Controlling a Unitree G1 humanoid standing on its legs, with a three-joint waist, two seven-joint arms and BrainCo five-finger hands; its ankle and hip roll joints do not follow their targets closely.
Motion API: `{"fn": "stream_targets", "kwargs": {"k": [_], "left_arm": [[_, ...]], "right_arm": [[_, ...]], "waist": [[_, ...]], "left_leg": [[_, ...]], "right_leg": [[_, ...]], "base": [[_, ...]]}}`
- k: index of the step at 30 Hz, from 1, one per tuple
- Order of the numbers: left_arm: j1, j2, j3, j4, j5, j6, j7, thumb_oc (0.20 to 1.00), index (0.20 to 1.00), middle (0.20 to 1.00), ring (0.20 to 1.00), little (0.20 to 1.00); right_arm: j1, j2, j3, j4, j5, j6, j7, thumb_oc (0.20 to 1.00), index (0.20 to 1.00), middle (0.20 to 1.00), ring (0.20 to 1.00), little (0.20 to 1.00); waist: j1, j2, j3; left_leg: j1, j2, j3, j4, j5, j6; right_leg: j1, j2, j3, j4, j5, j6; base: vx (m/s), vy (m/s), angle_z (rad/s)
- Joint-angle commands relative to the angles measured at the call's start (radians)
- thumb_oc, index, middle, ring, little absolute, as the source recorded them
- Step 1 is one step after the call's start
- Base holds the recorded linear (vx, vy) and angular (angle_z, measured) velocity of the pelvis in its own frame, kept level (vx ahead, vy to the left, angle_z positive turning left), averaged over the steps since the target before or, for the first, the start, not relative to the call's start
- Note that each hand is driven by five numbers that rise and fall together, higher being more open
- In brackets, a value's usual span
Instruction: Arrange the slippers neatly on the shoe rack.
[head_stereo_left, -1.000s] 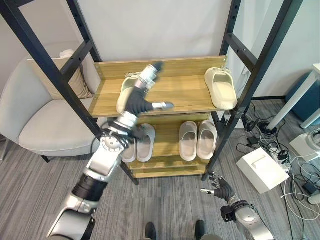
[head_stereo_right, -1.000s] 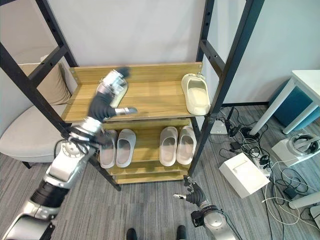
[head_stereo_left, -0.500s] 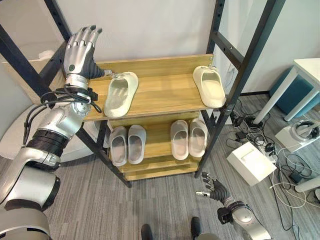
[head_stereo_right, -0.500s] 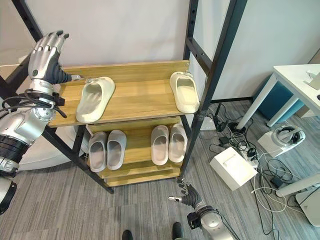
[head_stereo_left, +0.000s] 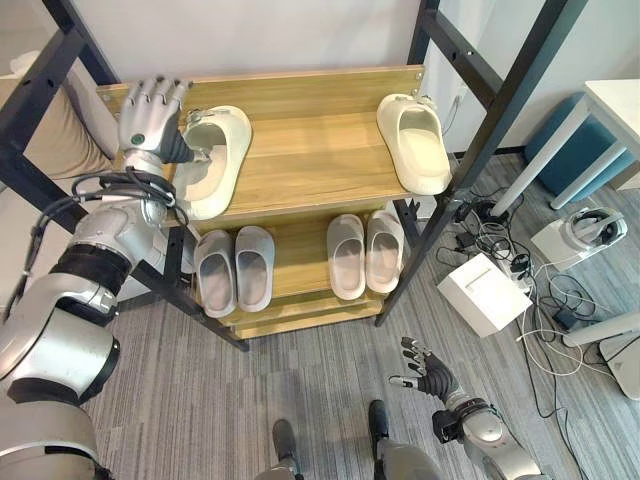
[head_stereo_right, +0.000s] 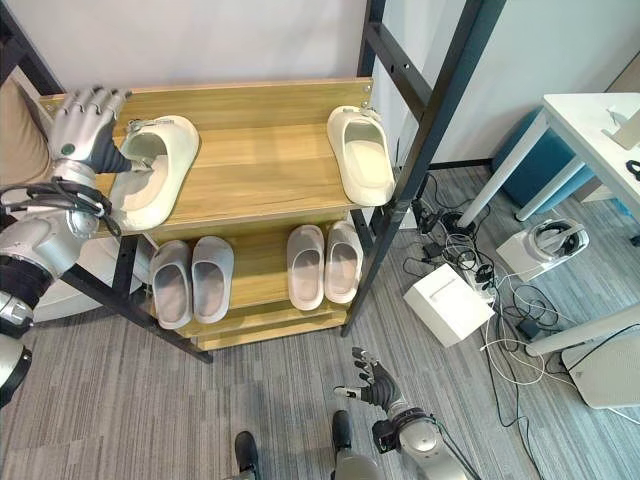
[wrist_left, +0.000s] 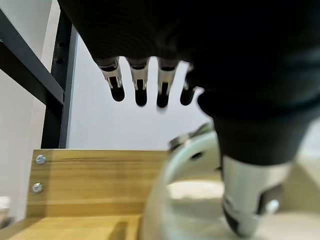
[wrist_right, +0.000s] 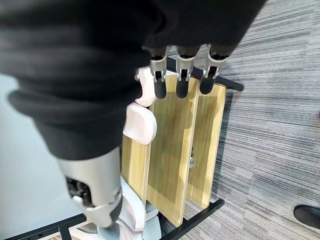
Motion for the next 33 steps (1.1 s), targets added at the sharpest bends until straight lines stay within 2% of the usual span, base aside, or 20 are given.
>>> {"fn": "stream_targets", "kwargs": {"k": [1, 2, 4, 11, 14, 18, 20, 24, 30, 33], "left_arm": [[-0.164, 0.02, -0.034, 0.101, 0.038, 0.012, -0.002, 0.777, 0.777, 0.777, 0.777, 0.777], [-0.174, 0.022, -0.044, 0.12, 0.036, 0.015, -0.006, 0.2, 0.2, 0.2, 0.2, 0.2], [-0.215, 0.029, -0.083, 0.205, 0.029, 0.013, -0.032, 0.2, 0.2, 0.2, 0.2, 0.2], [-0.26, 0.038, -0.089, 0.232, -0.017, 0.007, -0.033, 0.2, 0.2, 0.2, 0.2, 0.2], [-0.267, 0.001, -0.084, 0.131, -0.039, -0.01, -0.023, 0.2, 0.2, 0.2, 0.2, 0.2], [-0.278, -0.051, -0.092, 0.034, -0.012, -0.003, -0.025, 0.2, 0.2, 0.2, 0.2, 0.2], [-0.31, -0.12, -0.117, 0.011, 0.026, 0.012, -0.037, 0.2, 0.2, 0.2, 0.2, 0.2], [-0.364, -0.204, -0.131, 0.117, -0.008, 0.023, -0.051, 0.2, 0.2, 0.2, 0.2, 0.2], [-0.385, -0.229, -0.117, 0.266, -0.047, 0.04, -0.061, 0.2, 0.2, 0.2, 0.2, 0.2], [-0.405, -0.249, -0.079, 0.358, -0.069, 0.077, -0.076, 0.2, 0.2, 0.2, 0.2, 0.2]], "right_arm": [[-0.051, -0.031, -0.011, -0.078, 0.029, -0.069, -0.01, 1.0, 1.0, 1.0, 1.0, 1.0], [-0.049, -0.032, -0.012, -0.082, 0.03, -0.07, -0.01, 1.0, 1.0, 1.0, 1.0, 1.0], [-0.038, -0.038, -0.016, -0.098, 0.04, -0.073, -0.006, 1.0, 1.0, 1.0, 1.0, 1.0], [-0.025, -0.04, -0.018, -0.113, 0.045, -0.073, -0.006, 1.0, 1.0, 1.0, 1.0, 1.0], [-0.022, -0.038, -0.017, -0.112, 0.037, -0.067, -0.005, 1.0, 1.0, 1.0, 1.0, 1.0], [-0.023, -0.036, -0.019, -0.103, 0.031, -0.058, -0.008, 1.0, 1.0, 1.0, 1.0, 1.0], [-0.028, -0.037, -0.021, -0.097, 0.024, -0.047, -0.01, 1.0, 1.0, 1.0, 1.0, 1.0], [-0.025, -0.052, -0.027, -0.112, 0.026, -0.034, -0.011, 1.0, 1.0, 1.0, 1.0, 1.0], [0.008, -0.073, -0.056, -0.144, 0.034, -0.036, -0.015, 1.0, 1.0, 1.0, 1.0, 1.0], [0.037, -0.088, -0.092, -0.176, 0.037, -0.037, -0.026, 1.0, 1.0, 1.0, 1.0, 1.0]], "waist": [[-0.009, 0.002, 0.028], [-0.011, 0.0, 0.03], [-0.022, -0.005, 0.032], [-0.028, -0.009, 0.037], [-0.024, -0.003, 0.035], [-0.02, 0.003, 0.035], [-0.023, 0.013, 0.034], [-0.049, 0.028, 0.034], [-0.09, 0.041, 0.034], [-0.121, 0.054, 0.038]], "left_leg": [[0.06, 0.001, 0.008, -0.006, -0.058, -0.021], [0.058, 0.001, 0.011, -0.006, -0.058, -0.021], [0.053, 0.004, 0.024, -0.006, -0.059, -0.021], [0.046, 0.006, 0.034, -0.006, -0.06, -0.022], [0.053, 0.004, 0.031, -0.006, -0.066, -0.023], [0.062, 0.002, 0.021, -0.006, -0.069, -0.022], [0.069, 0.002, 0.017, -0.006, -0.069, -0.023], [0.083, 0.007, 0.029, -0.006, -0.067, -0.027], [0.095, 0.019, 0.061, -0.006, -0.061, -0.034], [0.094, 0.031, 0.08, -0.006, -0.053, -0.044]], "right_leg": [[0.025, -0.03, -0.031, 0.0, -0.005, 0.119], [0.021, -0.029, -0.028, 0.0, -0.003, 0.119], [0.006, -0.026, -0.017, 0.0, 0.001, 0.122], [-0.011, -0.025, -0.01, 0.0, 0.007, 0.125], [0.0, -0.029, -0.02, 0.0, -0.001, 0.124], [0.017, -0.029, -0.029, 0.0, -0.01, 0.122], [0.028, -0.029, -0.032, 0.0, -0.015, 0.119], [0.033, -0.024, -0.021, 0.0, -0.015, 0.115], [0.027, -0.011, 0.006, 0.0, -0.013, 0.108], [0.013, 0.001, 0.018, 0.0, -0.013, 0.103]], "base": [[0.0, 0.008, -0.11], [0.01, 0.007, -0.09], [0.02, 0.009, -0.05], [0.01, 0.005, -0.09], [0.0, 0.0, 0.0], [0.0, -0.021, 0.06], [-0.02, -0.054, 0.06], [-0.03, -0.058, -0.01], [-0.02, -0.058, -0.2], [-0.02, -0.094, -0.18]]}}
